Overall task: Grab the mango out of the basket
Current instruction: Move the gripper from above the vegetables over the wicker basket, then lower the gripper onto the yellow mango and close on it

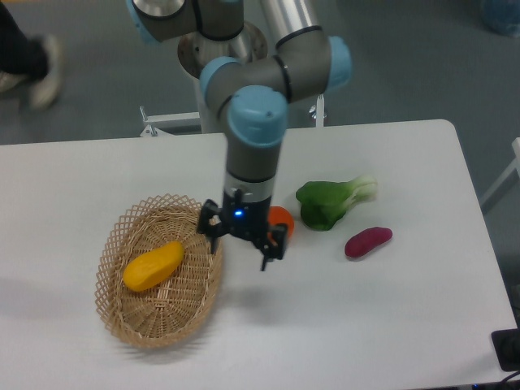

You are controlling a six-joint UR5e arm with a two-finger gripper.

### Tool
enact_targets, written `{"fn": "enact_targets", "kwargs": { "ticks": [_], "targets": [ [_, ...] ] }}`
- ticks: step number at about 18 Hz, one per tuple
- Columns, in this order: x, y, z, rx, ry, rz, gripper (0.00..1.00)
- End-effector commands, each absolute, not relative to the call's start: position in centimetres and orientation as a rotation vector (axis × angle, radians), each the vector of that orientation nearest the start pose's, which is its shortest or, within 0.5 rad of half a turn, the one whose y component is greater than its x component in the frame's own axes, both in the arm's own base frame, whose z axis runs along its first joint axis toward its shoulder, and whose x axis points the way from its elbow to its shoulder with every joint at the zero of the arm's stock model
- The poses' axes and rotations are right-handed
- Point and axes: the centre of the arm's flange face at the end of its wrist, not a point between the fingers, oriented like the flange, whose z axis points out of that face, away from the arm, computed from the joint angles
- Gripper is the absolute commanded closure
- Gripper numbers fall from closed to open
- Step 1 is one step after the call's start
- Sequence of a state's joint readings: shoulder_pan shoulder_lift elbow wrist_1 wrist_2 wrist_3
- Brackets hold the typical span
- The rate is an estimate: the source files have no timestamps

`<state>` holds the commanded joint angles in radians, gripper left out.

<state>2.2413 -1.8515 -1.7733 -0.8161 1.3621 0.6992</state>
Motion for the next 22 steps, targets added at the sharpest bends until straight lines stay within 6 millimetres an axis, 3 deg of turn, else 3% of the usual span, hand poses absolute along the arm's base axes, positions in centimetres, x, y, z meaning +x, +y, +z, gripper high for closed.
{"fn": "enact_targets", "kwargs": {
  "ticks": [3, 10, 18, 22],
  "targets": [
    [-21.4, 56.3, 30.3, -2.811, 0.322, 0.0, 0.0],
    [-16.9, 58.2, 25.4, -2.91, 0.505, 0.038, 0.0],
    [-14.6, 58.5, 23.6, -2.926, 0.543, 0.005, 0.0],
    [-14.5, 58.5, 23.0, -2.934, 0.548, -0.005, 0.0]
  ]
}}
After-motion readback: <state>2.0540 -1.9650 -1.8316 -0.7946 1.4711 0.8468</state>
